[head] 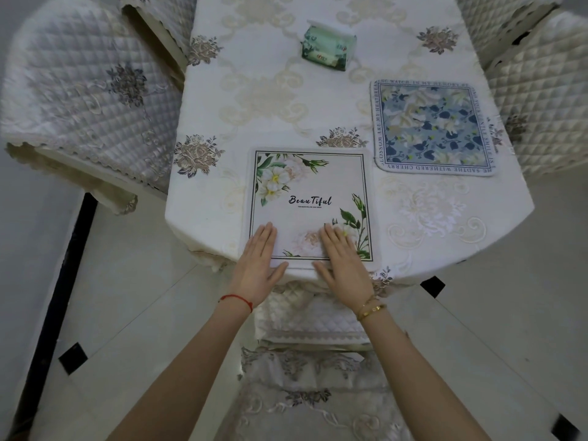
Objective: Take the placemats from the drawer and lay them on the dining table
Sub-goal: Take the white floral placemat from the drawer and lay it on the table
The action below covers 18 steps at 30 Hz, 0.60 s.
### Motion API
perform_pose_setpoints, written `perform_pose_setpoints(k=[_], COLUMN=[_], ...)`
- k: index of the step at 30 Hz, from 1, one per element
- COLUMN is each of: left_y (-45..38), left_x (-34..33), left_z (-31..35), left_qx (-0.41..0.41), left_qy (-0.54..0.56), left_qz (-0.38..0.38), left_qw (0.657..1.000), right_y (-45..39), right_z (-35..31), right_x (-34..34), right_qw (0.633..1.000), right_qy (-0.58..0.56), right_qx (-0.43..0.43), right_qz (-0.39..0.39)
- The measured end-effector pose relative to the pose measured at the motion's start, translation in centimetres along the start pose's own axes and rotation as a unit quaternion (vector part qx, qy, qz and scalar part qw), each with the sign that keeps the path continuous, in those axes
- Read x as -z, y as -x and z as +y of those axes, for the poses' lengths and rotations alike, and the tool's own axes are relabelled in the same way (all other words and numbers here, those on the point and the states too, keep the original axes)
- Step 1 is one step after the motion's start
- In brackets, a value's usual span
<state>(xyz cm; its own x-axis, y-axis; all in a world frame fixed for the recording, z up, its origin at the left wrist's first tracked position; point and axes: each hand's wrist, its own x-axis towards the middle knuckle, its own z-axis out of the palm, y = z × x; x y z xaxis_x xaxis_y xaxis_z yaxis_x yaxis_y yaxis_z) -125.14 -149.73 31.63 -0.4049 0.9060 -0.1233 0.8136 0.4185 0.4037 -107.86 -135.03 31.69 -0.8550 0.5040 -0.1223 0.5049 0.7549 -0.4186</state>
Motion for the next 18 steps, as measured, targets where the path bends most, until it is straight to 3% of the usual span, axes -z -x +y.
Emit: perform_pose_setpoints(k=[10, 18], left_y=[0.4, -7.1], left_x=[0.8, 3.2], left_z=[-0.9, -0.9], left_qx=[0.027, -0.033], left_qy=[0.004, -0.011], left_qz=[-0.002, -0.006], left_qw=[1.000, 0.999], right_y=[3.5, -6.2], right_z=[5.1, 3.5], right_x=[2.9, 4.9], right_qw=[0.998, 1.000], right_qy=[-0.012, 0.007], right_qx=[-0.057, -0.005], right_qz=[0.011, 0.005])
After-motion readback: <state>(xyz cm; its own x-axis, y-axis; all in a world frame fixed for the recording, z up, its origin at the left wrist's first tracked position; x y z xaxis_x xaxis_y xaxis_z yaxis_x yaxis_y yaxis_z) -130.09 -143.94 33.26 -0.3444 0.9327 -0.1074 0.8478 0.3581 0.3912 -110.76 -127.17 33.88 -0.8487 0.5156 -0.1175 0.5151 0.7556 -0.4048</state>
